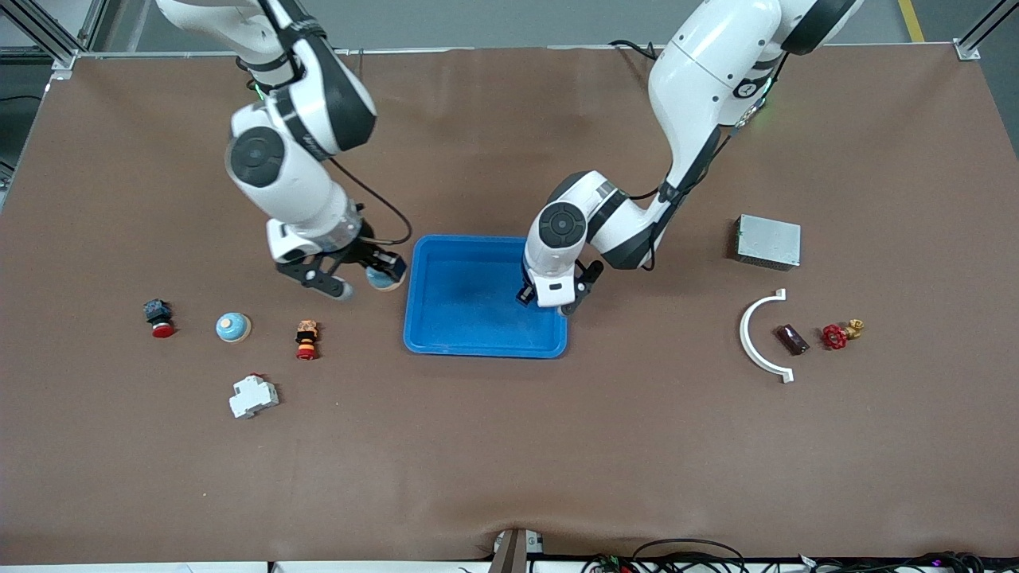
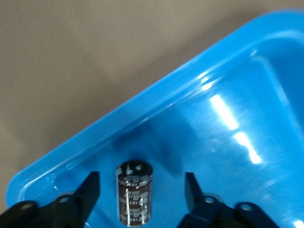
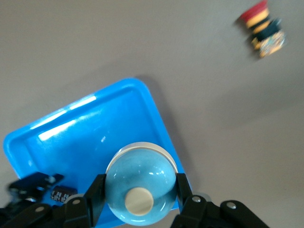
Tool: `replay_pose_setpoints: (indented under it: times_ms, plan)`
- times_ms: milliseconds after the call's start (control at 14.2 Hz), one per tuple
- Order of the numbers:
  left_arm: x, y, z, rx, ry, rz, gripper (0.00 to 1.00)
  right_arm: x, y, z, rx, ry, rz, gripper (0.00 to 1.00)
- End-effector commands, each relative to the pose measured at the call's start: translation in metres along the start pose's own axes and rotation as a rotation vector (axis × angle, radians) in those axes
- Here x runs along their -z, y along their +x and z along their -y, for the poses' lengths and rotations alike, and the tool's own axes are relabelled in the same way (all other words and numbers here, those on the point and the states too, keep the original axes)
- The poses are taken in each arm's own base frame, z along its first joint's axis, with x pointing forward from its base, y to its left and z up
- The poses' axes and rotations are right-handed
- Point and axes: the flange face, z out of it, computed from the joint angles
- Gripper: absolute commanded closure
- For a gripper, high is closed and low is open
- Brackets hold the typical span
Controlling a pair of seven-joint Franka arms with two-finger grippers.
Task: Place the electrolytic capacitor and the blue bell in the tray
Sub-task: 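Open the left gripper over the tray while the right gripper carries the bell, then grasp another capacitor with the left gripper while the right gripper releases the bell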
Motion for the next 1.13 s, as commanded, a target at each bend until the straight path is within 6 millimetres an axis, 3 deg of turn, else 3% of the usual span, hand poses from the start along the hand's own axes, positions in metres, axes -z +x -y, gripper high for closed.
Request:
replay_pose_setpoints:
  times_ms: [0,212,353,636,918,1059]
  plan:
    - [0.058,0.044,-0.011,0.057,-0.070,-0.033,0.00,-0.027,-0.021,0.005,-0.035,-0.041,-0.048,1.00]
    - [0.099,0.117,-0.010,0.079,-0.099,-0.097,0.00,-0.065,-0.037,0.004,-0.034,-0.055,-0.054,1.00]
    - [0.105,0.178,0.001,0.051,-0.049,-0.174,0.00,-0.090,-0.047,0.008,-0.059,-0.046,-0.057,1.00]
    - [0.112,0.280,0.028,-0.003,-0.016,-0.192,0.00,-0.137,-0.069,0.017,-0.084,-0.057,-0.065,1.00]
    - [0.113,0.365,0.073,-0.085,0.040,-0.197,0.00,-0.171,-0.076,0.021,-0.090,-0.060,-0.084,1.00]
    - [0.114,0.393,0.100,-0.167,0.071,-0.189,0.00,-0.182,-0.082,0.025,-0.102,-0.066,-0.084,1.00]
